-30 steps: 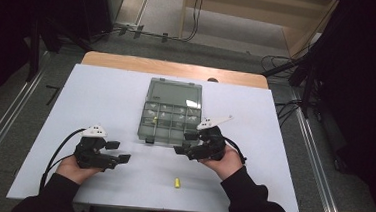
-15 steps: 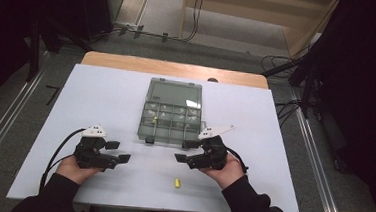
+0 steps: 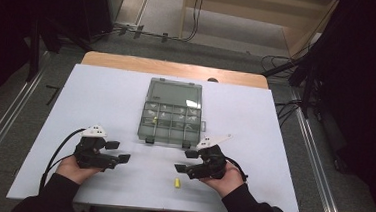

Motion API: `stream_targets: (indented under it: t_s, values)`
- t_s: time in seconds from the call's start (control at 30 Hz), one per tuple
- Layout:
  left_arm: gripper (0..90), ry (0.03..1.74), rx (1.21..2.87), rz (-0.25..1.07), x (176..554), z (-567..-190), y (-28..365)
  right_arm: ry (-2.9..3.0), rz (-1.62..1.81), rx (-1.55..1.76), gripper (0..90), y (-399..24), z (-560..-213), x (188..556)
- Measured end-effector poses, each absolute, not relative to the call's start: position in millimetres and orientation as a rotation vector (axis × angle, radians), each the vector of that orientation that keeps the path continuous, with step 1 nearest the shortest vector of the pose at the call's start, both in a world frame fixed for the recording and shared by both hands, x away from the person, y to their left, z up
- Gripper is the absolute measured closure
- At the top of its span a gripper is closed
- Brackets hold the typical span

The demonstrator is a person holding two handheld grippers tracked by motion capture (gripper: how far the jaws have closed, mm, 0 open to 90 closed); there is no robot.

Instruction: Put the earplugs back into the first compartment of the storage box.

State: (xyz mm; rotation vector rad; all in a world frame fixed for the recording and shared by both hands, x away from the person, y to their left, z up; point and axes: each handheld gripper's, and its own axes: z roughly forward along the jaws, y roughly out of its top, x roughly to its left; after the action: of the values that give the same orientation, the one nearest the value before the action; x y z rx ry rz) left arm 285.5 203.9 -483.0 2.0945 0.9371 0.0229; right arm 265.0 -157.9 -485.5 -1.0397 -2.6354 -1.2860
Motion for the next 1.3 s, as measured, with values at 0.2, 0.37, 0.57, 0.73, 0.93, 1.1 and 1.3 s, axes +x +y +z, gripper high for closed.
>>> stream_targets:
  t_s: [0.2, 0.37, 0.57, 0.73, 0.93, 1.1, 1.3]
  values:
    - [28.1, 0.936, 2.095, 0.022, 285, -483, 204, -2.637, -1.259, -1.031, 31.8, -156, -489, 259]
    - [28.1, 0.934, 2.099, 0.025, 285, -483, 203, -2.644, -1.236, -1.025, 31.8, -155, -493, 255]
    - [28.1, 0.932, 2.106, 0.028, 285, -483, 203, -2.680, -1.184, -0.990, 32.2, -150, -497, 250]
    - [28.1, 0.931, 2.108, 0.028, 285, -483, 203, -2.694, -1.157, -0.980, 35.2, -147, -499, 248]
    - [28.1, 0.930, 2.108, 0.029, 285, -483, 203, -2.698, -1.140, -0.969, 39.6, -145, -500, 246]
    - [28.1, 0.929, 2.109, 0.029, 285, -483, 203, -2.716, -1.111, -0.949, 46.9, -142, -503, 244]
    - [28.1, 0.931, 2.106, 0.033, 285, -483, 203, -2.736, -1.076, -0.927, 60.7, -137, -505, 240]
